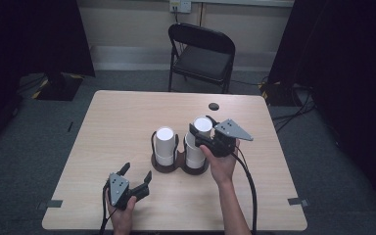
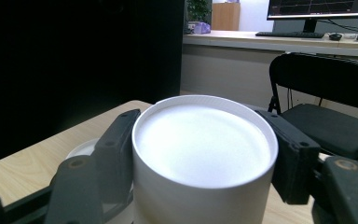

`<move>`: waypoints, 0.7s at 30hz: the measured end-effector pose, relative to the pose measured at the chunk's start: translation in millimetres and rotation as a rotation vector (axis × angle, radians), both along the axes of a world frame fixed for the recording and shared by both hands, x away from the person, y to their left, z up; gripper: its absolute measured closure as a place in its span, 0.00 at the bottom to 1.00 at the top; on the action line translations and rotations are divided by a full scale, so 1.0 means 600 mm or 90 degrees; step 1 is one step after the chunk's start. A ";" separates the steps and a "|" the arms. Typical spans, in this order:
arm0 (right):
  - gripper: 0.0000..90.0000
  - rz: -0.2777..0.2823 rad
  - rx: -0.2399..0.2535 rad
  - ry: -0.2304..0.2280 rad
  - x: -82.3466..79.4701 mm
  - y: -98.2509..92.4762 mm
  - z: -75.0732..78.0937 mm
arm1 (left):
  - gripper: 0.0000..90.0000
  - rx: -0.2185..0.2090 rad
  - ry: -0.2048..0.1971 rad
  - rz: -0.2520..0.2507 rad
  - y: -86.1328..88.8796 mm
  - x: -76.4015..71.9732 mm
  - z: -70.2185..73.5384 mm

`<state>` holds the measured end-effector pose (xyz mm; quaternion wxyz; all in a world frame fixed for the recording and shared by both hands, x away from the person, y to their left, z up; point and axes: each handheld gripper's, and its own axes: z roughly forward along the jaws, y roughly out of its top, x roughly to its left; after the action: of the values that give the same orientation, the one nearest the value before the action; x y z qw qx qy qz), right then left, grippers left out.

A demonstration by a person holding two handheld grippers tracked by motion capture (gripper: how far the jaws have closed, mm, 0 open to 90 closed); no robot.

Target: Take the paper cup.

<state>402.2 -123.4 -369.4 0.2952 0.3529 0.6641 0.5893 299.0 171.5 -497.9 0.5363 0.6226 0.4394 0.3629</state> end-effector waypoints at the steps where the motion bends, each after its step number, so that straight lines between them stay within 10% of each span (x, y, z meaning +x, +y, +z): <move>1: 0.38 0.001 0.001 0.001 0.001 0.000 0.001 | 0.21 0.001 0.002 0.003 -0.001 0.000 0.000; 21: 0.38 -0.006 0.019 0.001 0.000 -0.008 0.022 | 0.20 -0.014 0.004 -0.004 0.003 0.001 0.000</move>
<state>402.3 -128.4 -356.3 0.2926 0.3605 0.6539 0.5973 299.7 173.6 -498.0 0.5429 0.6193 0.4426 0.3547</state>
